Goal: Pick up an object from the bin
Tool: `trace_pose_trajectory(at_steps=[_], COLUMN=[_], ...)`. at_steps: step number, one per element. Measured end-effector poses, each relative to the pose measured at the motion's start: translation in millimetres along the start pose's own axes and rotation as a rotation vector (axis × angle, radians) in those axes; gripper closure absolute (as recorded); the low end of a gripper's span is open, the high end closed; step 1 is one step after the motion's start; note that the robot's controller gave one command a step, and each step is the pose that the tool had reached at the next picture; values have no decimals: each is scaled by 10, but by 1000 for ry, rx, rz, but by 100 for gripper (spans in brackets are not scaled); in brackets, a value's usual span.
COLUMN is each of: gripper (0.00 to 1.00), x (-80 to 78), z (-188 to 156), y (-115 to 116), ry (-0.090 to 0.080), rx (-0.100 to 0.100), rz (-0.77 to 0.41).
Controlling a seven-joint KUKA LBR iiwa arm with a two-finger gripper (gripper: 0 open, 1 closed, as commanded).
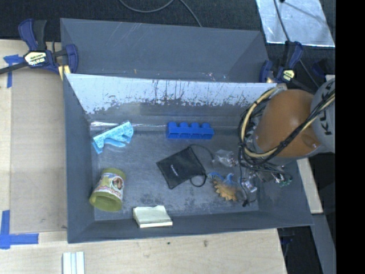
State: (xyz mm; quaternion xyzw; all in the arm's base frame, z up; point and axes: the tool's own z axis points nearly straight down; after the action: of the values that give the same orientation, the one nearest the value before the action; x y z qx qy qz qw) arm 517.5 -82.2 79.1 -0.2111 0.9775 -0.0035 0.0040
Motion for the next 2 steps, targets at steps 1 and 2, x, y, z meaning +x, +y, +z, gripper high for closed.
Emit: trace_pose_trajectory(at_steps=[1, 2], gripper=[0, 100], x=[-63, -165], z=[29, -18], y=[-25, 143], ry=[-1, -6], rx=[-2, 3], rz=[34, 348])
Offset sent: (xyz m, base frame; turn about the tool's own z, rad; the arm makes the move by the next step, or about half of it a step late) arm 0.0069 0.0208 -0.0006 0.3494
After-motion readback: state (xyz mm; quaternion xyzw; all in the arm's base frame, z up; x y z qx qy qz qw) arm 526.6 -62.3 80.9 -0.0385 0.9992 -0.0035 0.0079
